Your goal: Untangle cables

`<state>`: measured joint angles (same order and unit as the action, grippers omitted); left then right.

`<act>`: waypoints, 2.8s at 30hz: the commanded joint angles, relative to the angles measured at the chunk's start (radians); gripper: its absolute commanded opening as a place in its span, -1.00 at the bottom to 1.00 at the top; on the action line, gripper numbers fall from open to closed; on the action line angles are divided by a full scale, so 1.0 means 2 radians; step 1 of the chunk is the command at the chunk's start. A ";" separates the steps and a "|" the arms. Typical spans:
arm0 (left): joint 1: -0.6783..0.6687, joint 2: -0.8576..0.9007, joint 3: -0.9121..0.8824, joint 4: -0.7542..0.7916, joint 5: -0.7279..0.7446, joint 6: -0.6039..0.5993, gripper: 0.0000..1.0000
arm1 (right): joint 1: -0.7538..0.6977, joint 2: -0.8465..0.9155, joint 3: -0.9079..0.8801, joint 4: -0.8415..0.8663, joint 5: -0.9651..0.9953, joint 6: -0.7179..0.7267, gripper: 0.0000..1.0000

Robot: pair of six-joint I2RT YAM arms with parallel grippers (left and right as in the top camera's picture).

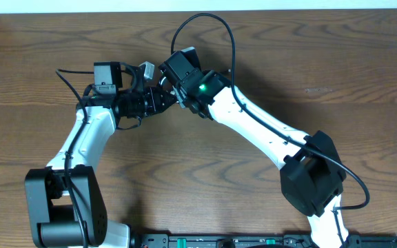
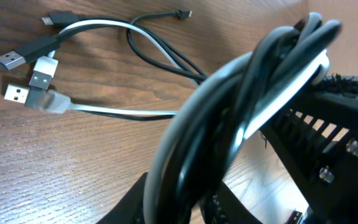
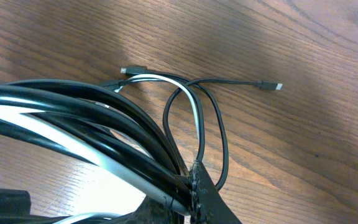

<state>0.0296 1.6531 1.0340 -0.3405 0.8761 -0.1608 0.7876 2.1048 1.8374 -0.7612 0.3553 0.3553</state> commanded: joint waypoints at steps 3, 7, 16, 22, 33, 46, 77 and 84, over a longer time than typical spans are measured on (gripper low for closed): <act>0.000 -0.003 -0.002 -0.008 -0.007 0.002 -0.85 | -0.005 -0.016 0.006 0.000 0.014 -0.002 -0.98; 0.000 -0.003 -0.002 -0.009 -0.007 0.003 -0.85 | -0.008 -0.016 0.006 0.000 0.018 -0.003 -0.98; 0.000 -0.004 -0.002 -0.012 0.028 0.014 -0.85 | -0.031 -0.015 0.006 -0.005 0.018 -0.043 -0.98; 0.008 -0.004 -0.002 -0.012 0.128 0.056 -0.85 | -0.056 -0.015 0.006 -0.010 0.018 -0.055 -0.98; 0.052 -0.004 -0.002 -0.030 0.226 0.121 -0.85 | -0.103 -0.015 0.005 -0.014 0.017 -0.064 -0.98; 0.055 -0.004 -0.002 -0.032 0.056 0.036 -0.83 | -0.140 -0.015 0.006 -0.019 0.013 -0.064 -0.98; -0.023 -0.004 -0.002 -0.004 0.057 0.025 -0.07 | -0.070 -0.012 0.005 -0.007 -0.072 0.015 -0.98; -0.023 -0.003 -0.002 -0.011 -0.032 -0.017 -0.35 | -0.068 -0.011 0.005 -0.010 0.020 0.015 -0.98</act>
<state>-0.0154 1.6531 1.0340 -0.3569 0.9329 -0.1295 0.6552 2.0933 1.8374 -0.7822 0.2687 0.3683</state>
